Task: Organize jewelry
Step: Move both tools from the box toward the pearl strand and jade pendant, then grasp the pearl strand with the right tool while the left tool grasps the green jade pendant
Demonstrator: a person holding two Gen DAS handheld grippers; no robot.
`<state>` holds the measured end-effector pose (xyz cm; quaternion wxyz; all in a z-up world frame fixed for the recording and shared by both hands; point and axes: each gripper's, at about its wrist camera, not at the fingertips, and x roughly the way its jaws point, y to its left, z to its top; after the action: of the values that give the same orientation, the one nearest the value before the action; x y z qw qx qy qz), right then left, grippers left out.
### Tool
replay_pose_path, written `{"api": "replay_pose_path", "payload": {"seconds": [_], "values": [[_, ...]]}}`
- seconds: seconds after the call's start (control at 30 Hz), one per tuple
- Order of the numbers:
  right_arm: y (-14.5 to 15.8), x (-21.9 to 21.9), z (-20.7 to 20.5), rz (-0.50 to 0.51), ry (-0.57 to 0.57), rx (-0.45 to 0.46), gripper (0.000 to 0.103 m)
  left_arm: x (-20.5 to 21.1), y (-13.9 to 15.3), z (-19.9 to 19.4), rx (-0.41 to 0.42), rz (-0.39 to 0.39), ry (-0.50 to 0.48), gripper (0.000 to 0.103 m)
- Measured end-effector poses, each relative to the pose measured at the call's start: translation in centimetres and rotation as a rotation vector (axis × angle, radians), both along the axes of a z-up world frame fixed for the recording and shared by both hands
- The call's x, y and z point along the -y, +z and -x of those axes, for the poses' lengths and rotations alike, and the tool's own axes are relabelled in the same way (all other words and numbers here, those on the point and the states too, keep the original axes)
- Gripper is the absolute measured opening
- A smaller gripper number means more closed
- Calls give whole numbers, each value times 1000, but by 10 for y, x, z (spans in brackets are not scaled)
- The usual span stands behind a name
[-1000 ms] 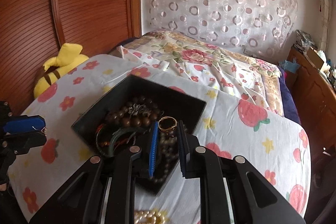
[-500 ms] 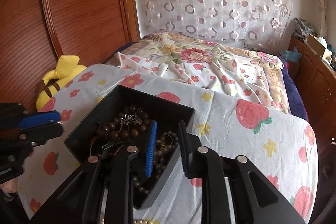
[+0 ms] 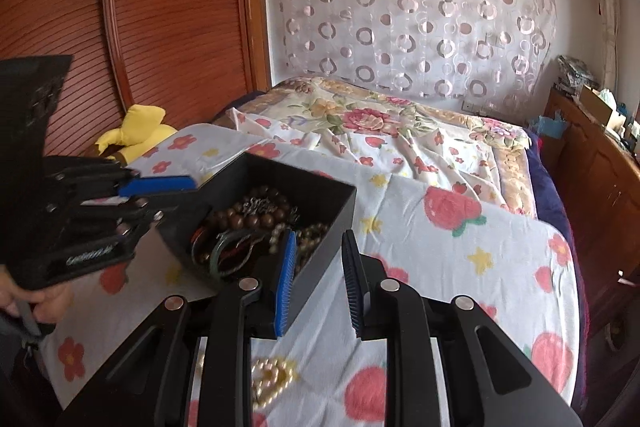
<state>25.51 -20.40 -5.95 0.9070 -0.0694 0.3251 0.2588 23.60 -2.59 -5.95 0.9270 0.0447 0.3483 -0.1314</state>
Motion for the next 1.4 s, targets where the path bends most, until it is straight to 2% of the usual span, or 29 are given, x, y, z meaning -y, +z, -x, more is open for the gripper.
{"api": "replay_pose_path", "payload": {"seconds": [0.13,0.2,0.27,0.43,0.57,0.8,1.07,1.33,1.37,1.4], "values": [[-11,11,13,-23,1,-28,26,2,-6,3,-12,5,0,17],[-17,15,18,-19,0,-34,26,3,-6,4,-10,4,1,25],[-23,20,23,-19,-5,-43,26,3,-6,6,-8,3,6,41],[-29,30,36,-39,-15,-68,26,-1,-3,25,18,22,18,65],[-38,29,46,-25,-7,-93,26,-6,-2,48,41,34,16,78],[-58,17,54,16,25,-137,26,-15,-10,74,22,41,6,81],[-72,5,41,75,27,-201,26,-14,-27,93,-5,14,-14,81],[-73,-7,37,146,57,-190,27,-22,-38,99,-36,14,-13,81],[-73,-9,38,154,60,-186,25,-22,-40,99,-43,14,-17,81],[-72,-10,39,155,68,-187,15,-22,-42,99,-50,13,-21,81]]}}
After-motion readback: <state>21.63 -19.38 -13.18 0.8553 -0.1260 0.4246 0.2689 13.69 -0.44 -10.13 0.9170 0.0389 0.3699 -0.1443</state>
